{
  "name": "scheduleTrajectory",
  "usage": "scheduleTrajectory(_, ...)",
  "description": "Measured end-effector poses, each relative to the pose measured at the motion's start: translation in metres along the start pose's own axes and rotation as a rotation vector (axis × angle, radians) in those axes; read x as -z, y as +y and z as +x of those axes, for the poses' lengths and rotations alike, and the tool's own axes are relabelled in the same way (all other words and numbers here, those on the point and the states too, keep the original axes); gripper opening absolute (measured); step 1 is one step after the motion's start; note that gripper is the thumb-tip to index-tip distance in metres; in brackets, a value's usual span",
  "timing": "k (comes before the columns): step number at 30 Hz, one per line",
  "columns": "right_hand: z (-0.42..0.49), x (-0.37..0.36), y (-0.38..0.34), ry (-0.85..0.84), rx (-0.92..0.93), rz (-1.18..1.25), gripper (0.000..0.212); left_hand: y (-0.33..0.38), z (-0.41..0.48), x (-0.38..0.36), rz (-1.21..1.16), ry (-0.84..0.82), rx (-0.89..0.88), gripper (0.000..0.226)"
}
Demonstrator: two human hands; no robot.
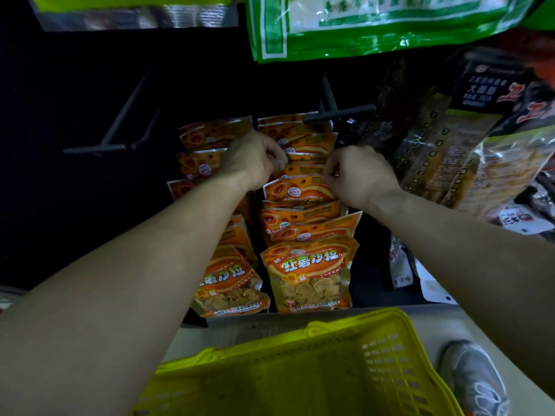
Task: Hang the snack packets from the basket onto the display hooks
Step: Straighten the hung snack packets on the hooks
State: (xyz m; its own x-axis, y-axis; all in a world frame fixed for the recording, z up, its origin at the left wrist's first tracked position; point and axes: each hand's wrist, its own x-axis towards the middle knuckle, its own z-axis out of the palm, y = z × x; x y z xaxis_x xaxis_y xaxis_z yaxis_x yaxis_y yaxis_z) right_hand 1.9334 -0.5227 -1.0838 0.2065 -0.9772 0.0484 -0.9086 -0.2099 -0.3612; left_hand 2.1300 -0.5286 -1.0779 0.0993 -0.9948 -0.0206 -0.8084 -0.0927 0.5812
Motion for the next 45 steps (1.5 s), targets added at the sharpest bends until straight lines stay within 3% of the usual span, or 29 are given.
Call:
scheduleTrajectory(3, 0.001, -0.001, -0.001, 0.010, -0.004, -0.034, 0.007, -0.002, -0.003, -0.005, 0.022, -0.025, 0.013, 0.012)
scheduleTrajectory(11, 0.008, -0.003, -0.004, -0.042, 0.075, 0.034, 0.042, -0.006, -0.003, -0.008, 0.004, -0.014, 0.012, 0.021)
scheduleTrajectory(15, 0.019, -0.005, -0.003, -0.006, 0.073, -0.034, 0.053, -0.004, 0.000, -0.008, -0.018, 0.076, 0.008, 0.007)
scheduleTrajectory(18, 0.025, -0.009, -0.002, -0.137, 0.071, -0.106, 0.057, -0.004, 0.004, -0.010, 0.010, 0.182, -0.020, 0.020)
scheduleTrajectory(22, 0.018, -0.020, 0.001, -0.257, 0.087, -0.071, 0.053, -0.004, 0.010, -0.015, 0.147, 0.153, -0.085, 0.027)
scheduleTrajectory(28, 0.034, -0.013, -0.002, 0.019, 0.131, -0.180, 0.060, 0.000, 0.021, -0.014, 0.287, 0.154, -0.079, 0.028)
scheduleTrajectory(35, 0.067, -0.025, 0.003, -0.208, 0.102, -0.205, 0.076, -0.001, 0.029, -0.017, 0.387, 0.185, -0.125, 0.034)
scheduleTrajectory(41, 0.083, -0.047, -0.009, -0.166, 0.080, -0.137, 0.058, 0.000, 0.034, -0.023, 0.450, 0.109, -0.117, 0.032)
scheduleTrajectory(45, 0.054, -0.022, -0.008, -0.023, 0.158, -0.121, 0.062, 0.008, 0.016, -0.005, 0.350, 0.236, -0.138, 0.038)
